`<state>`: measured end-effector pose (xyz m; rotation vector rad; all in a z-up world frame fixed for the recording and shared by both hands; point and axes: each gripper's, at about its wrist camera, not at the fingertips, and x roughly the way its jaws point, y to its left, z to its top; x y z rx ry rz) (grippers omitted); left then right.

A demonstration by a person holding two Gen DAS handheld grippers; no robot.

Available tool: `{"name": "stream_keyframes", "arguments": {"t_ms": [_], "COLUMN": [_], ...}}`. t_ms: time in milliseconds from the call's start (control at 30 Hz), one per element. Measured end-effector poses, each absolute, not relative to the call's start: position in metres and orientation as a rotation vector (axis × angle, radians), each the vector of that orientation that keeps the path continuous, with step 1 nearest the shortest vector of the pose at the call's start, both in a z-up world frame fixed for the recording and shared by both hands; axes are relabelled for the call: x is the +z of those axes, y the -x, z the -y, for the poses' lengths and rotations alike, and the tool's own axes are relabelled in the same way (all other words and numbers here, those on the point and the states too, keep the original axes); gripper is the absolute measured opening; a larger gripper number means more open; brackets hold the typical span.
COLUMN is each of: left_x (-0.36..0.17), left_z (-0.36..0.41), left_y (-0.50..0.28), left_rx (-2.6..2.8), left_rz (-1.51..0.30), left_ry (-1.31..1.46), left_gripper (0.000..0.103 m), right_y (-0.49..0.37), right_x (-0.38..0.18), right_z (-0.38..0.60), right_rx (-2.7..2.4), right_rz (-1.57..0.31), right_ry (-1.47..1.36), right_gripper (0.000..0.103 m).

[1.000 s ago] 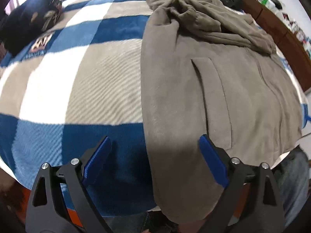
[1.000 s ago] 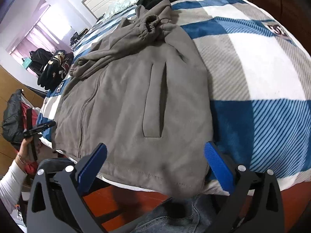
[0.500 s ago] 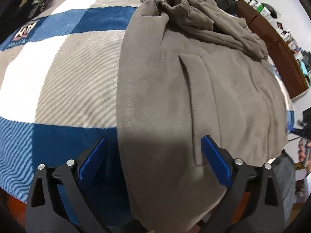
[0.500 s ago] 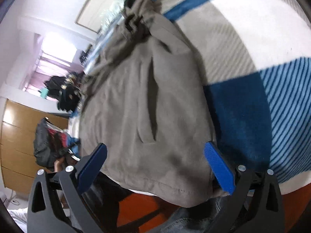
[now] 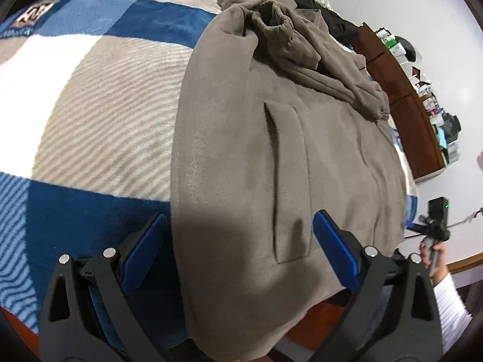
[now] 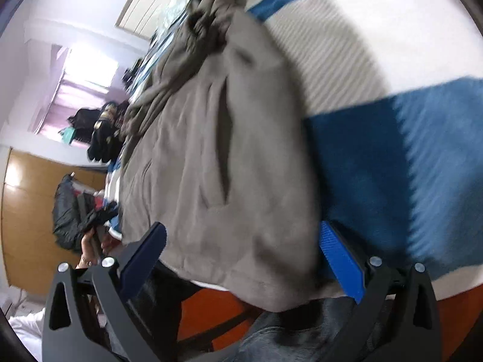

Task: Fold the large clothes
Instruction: 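Release the jacket and reposition both grippers at the jacket hem, then grasp the jacket hem with the left gripper while the right gripper grasps it too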

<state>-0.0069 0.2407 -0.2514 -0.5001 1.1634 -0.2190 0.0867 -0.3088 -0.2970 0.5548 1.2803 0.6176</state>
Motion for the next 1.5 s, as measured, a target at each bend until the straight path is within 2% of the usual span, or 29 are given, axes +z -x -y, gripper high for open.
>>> {"name": "stream_keyframes", "arguments": {"t_ms": [233,367,633,767,900,1100,1133,1167,1233,1267,1300,1333,1500], "left_x": [-0.256,-0.256,-0.246,-0.26,-0.26,-0.261,-0.261,-0.26,-0.258,-0.257,-0.257,-0.256,-0.257], "left_z": [-0.228,-0.214,-0.217,-0.218,-0.224,-0.202,-0.202,-0.201,-0.196,-0.193,-0.191,-0.19,-0.196], "left_y": [0.009,0.017,0.037,0.036,0.034,0.036,0.037,0.039,0.042,0.043,0.044,0.044,0.047], "left_rx": [-0.284,-0.255,-0.169,-0.192,-0.273,-0.291,-0.291,-0.288,-0.296,-0.293,-0.288,-0.265,-0.267], "left_rz": [-1.213,-1.255,-1.131,-1.152,-1.116,-1.165,-1.165,-1.164,-1.16,-1.161,-1.165,-1.17,-1.167], "left_ry": [0.509,0.403,0.243,0.294,0.487,0.46,0.464,0.469,0.467,0.455,0.444,0.432,0.514], "left_gripper": [0.094,0.094,0.094,0.094,0.094,0.094,0.094,0.094,0.091,0.086,0.056,0.036,0.034], "right_y": [-0.088,-0.085,-0.085,-0.087,-0.088,-0.091,-0.091,-0.09,-0.092,-0.092,-0.091,-0.089,-0.081], "right_x": [-0.298,-0.295,-0.298,-0.3,-0.29,-0.29,-0.289,-0.289,-0.292,-0.296,-0.295,-0.294,-0.288], "right_z": [0.292,0.29,0.298,0.297,0.289,0.272,0.269,0.266,0.264,0.266,0.268,0.268,0.273], "right_rx": [0.653,0.656,0.66,0.68,0.739,0.749,0.743,0.73,0.651,0.639,0.639,0.642,0.671], "right_rz": [-1.286,-1.276,-1.266,-1.266,-1.255,-1.269,-1.262,-1.259,-1.271,-1.276,-1.272,-1.263,-1.244], "right_ry": [-0.59,-0.576,-0.581,-0.575,-0.562,-0.536,-0.518,-0.488,-0.431,-0.465,-0.475,-0.474,-0.519], "right_gripper": [0.099,0.098,0.098,0.098,0.098,0.097,0.085,0.054,0.015,0.015,0.015,0.015,0.011]}}
